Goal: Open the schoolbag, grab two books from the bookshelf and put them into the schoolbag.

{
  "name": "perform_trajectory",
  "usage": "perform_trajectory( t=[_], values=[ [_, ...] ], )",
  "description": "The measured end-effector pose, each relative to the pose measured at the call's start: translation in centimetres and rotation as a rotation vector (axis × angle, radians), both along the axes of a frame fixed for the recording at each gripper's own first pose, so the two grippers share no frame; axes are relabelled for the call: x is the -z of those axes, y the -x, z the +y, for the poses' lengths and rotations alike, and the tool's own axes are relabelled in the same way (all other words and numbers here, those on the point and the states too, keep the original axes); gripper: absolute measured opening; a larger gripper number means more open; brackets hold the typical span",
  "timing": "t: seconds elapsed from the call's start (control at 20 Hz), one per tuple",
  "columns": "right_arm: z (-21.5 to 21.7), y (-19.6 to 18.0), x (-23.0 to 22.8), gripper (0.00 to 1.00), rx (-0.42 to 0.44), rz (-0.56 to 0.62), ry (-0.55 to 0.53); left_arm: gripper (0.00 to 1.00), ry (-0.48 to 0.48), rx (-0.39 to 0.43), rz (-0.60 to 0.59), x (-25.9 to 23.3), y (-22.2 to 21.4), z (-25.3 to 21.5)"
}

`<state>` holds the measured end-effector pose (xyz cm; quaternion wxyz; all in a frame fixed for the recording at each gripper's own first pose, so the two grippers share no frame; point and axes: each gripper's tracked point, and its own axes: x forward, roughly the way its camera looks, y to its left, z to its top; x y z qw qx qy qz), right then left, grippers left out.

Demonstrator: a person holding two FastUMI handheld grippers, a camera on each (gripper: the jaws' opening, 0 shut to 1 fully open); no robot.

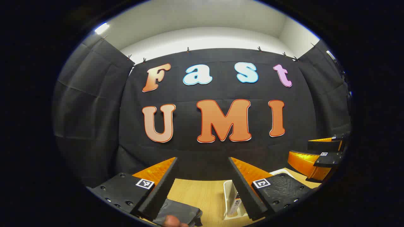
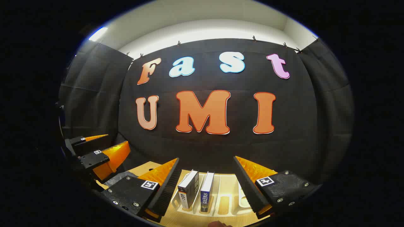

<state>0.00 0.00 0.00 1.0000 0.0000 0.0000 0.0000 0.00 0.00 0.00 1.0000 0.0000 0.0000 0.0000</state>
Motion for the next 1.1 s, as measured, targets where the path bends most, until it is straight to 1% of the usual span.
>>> perform_trajectory(
  t=[0.2, 0.55, 0.8, 1.1],
  values=[
    [-0.2, -0.2, -0.1, 0.97, 0.001, -0.003, -0.001, 0.97, 0.015, 0.008, -0.009, -0.1, 0.0, 0.0],
    [-0.4, -0.8, -0.3, 0.97, 0.001, -0.008, 0.006, 0.97, 0.009, -0.008, -0.022, -0.5, -0.6, 0.3],
    [-0.6, -0.7, -0.2, 0.97, 0.002, -0.007, 0.011, 0.97, 0.028, -0.032, -0.03, -0.5, 0.1, 0.4],
    [-0.9, -0.7, 0.0, 0.97, 0.002, -0.002, 0.017, 0.97, 0.01, -0.04, -0.035, -0.5, 0.7, 0.4]
  ],
)
